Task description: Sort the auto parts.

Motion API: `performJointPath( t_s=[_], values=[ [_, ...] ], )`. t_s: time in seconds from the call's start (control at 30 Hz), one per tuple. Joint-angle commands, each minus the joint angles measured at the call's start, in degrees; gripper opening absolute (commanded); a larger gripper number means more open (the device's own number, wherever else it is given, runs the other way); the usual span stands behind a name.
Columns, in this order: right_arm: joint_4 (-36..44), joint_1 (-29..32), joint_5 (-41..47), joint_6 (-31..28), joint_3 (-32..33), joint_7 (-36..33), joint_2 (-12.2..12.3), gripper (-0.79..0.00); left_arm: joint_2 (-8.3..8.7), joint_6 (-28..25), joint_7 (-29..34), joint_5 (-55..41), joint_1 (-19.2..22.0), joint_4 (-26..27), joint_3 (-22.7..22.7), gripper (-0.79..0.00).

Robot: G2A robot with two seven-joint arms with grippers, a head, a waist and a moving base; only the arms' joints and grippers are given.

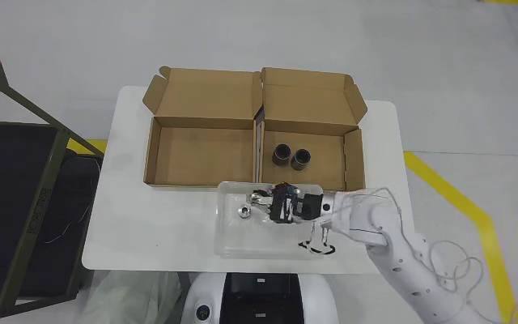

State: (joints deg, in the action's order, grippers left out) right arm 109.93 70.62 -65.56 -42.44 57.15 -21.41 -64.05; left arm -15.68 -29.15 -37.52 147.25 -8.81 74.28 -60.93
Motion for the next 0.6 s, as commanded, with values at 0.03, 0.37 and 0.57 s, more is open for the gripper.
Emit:
performJointPath(
  t_s=[0.03, 0.37, 0.57],
  values=[
    [0.81, 0.25, 0.78, 1.18, 1.07, 2.13, 0.04, -0.785, 0.00, 0.00, 0.00, 0.00, 0.00, 0.00, 0.00, 0.000],
    [2.00, 2.21, 4.39, -0.23, 4.70, 11.26, 0.42, -0.785, 0.00, 0.00, 0.00, 0.00, 0.00, 0.00, 0.00, 0.000],
    [3.60, 4.51, 6.00, -1.48, 8.25, 16.65, 0.87, -0.785, 0.00, 0.00, 0.00, 0.00, 0.00, 0.00, 0.00, 0.000]
  ],
)
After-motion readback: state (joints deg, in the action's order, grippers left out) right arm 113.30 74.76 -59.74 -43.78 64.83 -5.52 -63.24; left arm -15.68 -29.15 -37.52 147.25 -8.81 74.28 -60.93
